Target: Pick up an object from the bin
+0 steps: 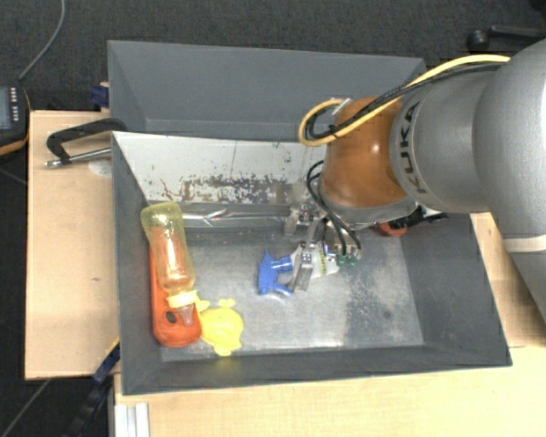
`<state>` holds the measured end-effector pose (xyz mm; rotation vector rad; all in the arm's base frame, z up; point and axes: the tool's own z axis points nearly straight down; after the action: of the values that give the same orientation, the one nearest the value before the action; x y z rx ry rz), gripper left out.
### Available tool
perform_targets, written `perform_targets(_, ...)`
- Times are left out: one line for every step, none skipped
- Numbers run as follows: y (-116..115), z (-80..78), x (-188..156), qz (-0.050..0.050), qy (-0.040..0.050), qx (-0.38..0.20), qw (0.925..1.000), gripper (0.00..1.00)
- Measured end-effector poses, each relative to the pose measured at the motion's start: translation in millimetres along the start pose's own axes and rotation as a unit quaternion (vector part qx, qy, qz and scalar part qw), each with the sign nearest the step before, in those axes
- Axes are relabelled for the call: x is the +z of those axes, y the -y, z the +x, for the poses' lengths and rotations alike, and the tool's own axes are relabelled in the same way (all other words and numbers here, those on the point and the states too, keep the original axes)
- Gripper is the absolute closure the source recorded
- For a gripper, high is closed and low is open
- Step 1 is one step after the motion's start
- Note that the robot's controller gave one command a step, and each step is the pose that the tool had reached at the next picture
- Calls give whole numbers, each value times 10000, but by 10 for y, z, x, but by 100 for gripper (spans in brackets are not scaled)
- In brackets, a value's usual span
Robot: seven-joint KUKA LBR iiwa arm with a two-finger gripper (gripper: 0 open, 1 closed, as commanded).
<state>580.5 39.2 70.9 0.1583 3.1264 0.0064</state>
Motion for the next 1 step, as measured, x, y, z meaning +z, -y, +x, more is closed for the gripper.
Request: perform_targets(-259, 15, 3, -14, 32, 1723, 9850, 100)
